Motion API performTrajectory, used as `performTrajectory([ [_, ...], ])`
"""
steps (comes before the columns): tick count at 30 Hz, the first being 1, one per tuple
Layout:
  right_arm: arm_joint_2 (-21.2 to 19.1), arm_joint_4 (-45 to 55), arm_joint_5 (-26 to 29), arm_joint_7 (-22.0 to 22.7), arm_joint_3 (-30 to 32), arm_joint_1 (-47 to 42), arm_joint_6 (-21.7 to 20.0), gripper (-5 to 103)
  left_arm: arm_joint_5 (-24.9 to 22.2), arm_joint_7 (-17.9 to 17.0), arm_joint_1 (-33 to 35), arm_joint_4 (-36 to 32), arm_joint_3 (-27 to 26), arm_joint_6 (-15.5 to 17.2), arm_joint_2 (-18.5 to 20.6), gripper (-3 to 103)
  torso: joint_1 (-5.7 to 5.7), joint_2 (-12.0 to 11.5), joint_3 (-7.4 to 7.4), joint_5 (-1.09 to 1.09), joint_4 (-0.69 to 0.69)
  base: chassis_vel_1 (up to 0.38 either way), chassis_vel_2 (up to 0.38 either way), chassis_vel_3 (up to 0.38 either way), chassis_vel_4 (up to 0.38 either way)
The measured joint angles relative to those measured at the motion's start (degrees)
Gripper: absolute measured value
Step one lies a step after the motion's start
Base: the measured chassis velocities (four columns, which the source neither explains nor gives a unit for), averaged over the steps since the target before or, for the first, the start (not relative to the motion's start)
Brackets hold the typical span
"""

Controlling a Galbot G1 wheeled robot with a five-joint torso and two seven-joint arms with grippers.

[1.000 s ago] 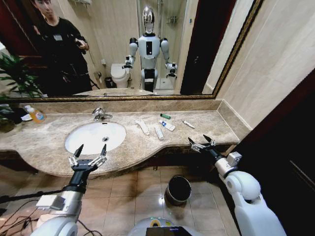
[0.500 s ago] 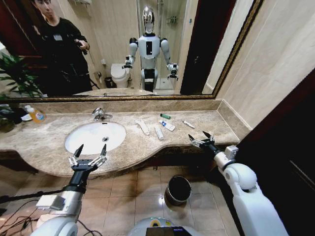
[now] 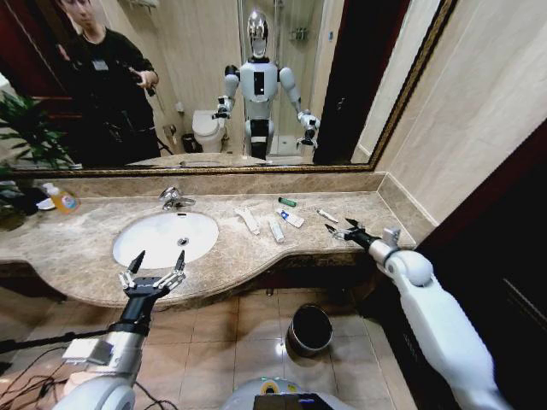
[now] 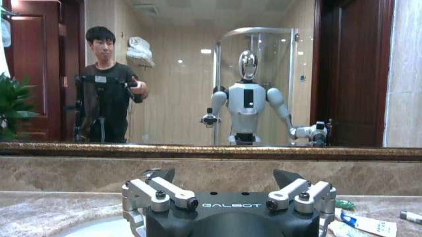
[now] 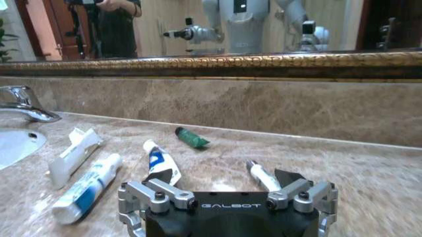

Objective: Pick up the trash from the sink and place it in the trash bin.

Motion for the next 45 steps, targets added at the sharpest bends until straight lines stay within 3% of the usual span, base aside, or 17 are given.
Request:
performTrajectory([
  [11, 1.3, -15.8, -1.4, 0.3, -10.9, 15.5, -0.2, 100, 0.0, 0.0, 0.0, 0.0, 0.0, 0.0, 0.0, 100, 0.0, 0.0, 0.0, 0.01, 0.01, 0.0, 0.0, 0.0, 0.0],
  [21, 3.4, -24.6, -4.2, 0.3, -12.5, 19.7, -1.1, 100, 0.0, 0.0, 0.0, 0.0, 0.0, 0.0, 0.0, 100, 0.0, 0.0, 0.0, 0.01, 0.0, 0.0, 0.0, 0.0, 0.0],
  [28, 4.4, -24.9, -2.7, 1.9, -12.0, 19.7, -2.1, 101, 0.0, 0.0, 0.0, 0.0, 0.0, 0.0, 0.0, 100, 0.0, 0.0, 0.0, -0.01, 0.0, 0.0, 0.0, 0.0, 0.0],
  [29, 4.5, -24.8, -2.1, 2.6, -12.0, 19.7, -2.2, 94, 0.0, 0.0, 0.0, 0.0, 0.0, 0.0, 0.0, 100, 0.0, 0.0, 0.0, 0.0, 0.0, 0.0, 0.0, 0.0, 0.0],
  [31, 4.5, -24.8, -2.0, 2.7, -12.0, 19.7, -2.3, 94, 0.0, 0.0, 0.0, 0.0, 0.0, 0.0, 0.0, 100, 0.0, 0.0, 0.0, 0.0, 0.0, 0.0, 0.0, 0.0, 0.0],
  [37, 4.9, -25.5, -2.8, 3.1, -12.0, 19.8, -2.4, 74, 0.0, 0.0, 0.0, 0.0, 0.0, 0.0, 0.0, 100, 0.0, 0.0, 0.0, 0.0, 0.0, 0.0, 0.0, 0.0, 0.0],
  [39, 4.9, -25.5, -2.9, 3.1, -12.0, 19.8, -2.4, 74, 0.0, 0.0, 0.0, 0.0, 0.0, 0.0, 0.0, 100, -0.01, 0.0, 0.0, 0.0, 0.0, 0.0, 0.0, 0.0, 0.0],
  [41, 5.1, -25.7, -3.6, 3.1, -12.2, 20.0, -2.3, 62, 0.0, 0.0, 0.0, 0.0, 0.0, 0.0, 0.0, 100, -0.01, 0.0, -0.01, 0.0, 0.0, 0.0, 0.0, 0.0, 0.0],
  [43, 5.2, -25.8, -3.6, 3.2, -12.2, 20.0, -2.3, 62, 0.0, 0.0, 0.0, 0.0, 0.0, 0.0, 0.0, 100, 0.0, 0.0, 0.0, 0.0, 0.0, 0.0, 0.0, 0.0, 0.0],
  [45, 5.3, -25.8, -3.8, 3.5, -12.3, 20.1, -2.2, 55, 0.0, 0.0, 0.0, 0.0, 0.0, 0.0, 0.0, 100, 0.0, 0.0, -0.01, -0.01, 0.0, 0.0, 0.0, 0.0, 0.0],
])
